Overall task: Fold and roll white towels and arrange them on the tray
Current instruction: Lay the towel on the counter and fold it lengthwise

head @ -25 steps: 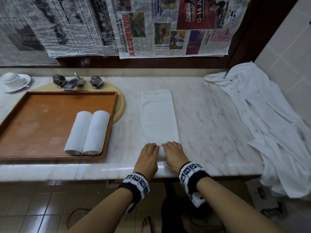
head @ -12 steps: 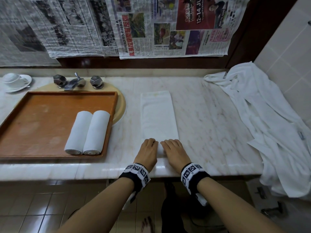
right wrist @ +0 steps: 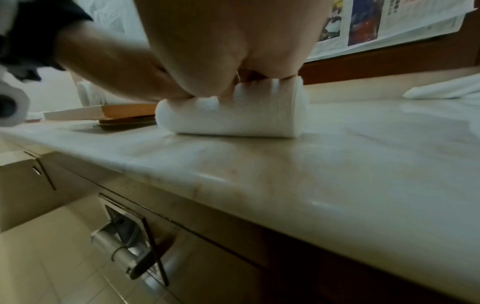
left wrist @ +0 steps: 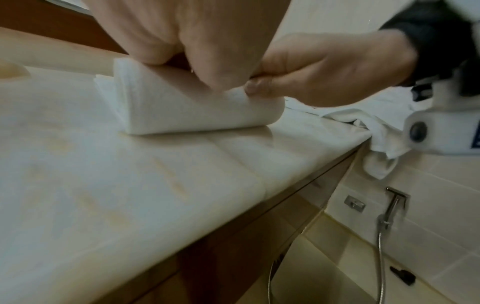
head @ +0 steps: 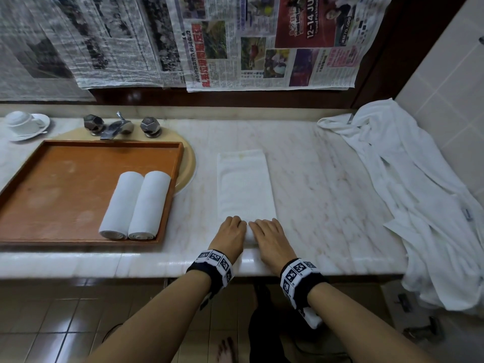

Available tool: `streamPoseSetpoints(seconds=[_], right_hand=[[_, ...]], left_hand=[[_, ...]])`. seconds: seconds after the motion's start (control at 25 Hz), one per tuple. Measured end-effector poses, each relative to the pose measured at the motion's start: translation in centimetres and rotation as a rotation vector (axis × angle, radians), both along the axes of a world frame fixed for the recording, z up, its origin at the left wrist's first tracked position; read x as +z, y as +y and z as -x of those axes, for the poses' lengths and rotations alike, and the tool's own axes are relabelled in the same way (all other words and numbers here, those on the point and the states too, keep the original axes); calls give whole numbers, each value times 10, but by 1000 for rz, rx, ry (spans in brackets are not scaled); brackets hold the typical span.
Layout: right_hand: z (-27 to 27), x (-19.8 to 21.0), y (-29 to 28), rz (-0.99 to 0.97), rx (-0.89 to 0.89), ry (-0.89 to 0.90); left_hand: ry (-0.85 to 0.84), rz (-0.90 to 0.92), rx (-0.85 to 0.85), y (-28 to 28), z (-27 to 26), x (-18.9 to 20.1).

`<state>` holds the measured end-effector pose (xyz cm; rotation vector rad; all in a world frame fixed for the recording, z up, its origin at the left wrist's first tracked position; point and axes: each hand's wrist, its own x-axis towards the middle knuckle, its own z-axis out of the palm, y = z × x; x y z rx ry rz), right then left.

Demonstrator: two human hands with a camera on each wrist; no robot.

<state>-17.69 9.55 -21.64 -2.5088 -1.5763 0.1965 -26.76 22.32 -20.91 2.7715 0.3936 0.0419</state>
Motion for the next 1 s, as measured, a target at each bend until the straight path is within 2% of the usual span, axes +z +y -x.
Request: streamPoseSetpoints(seconds=[0.12,0.24,0.28,0.36,0.44,0.6,0.68,0.8,0.92,1.0], right_hand=[[-3,11,9,30,-28,76],[-10,15,17,116,-39,152],[-10,14,17,81,-47,153],[-2,15,13,-26,-79,71],[7,6,5,-74,-69,2],[6,2,3,-1,-45,12],[-3,8,8,17,-21,46],[-11,18,12,38,23,106],[-13,23,14,141,6,153],[-8,19,12,123,-26,113]], left_hand=[[-36,-19,76,-12,7,4],[-139,-36,23,-27,23,-5],[-143,-17,18,-26,24,-8],[-103,49,39,-17,17,-6],[8,54,33,-5,2,0],[83,20,68,0,-16,6],[26,-11,94,-8,-12,6],[-198,-57,35,-20,10,-3],[-212,-117,-65,-25,24,-8],[-218,-140,-70,-17,16,-9]])
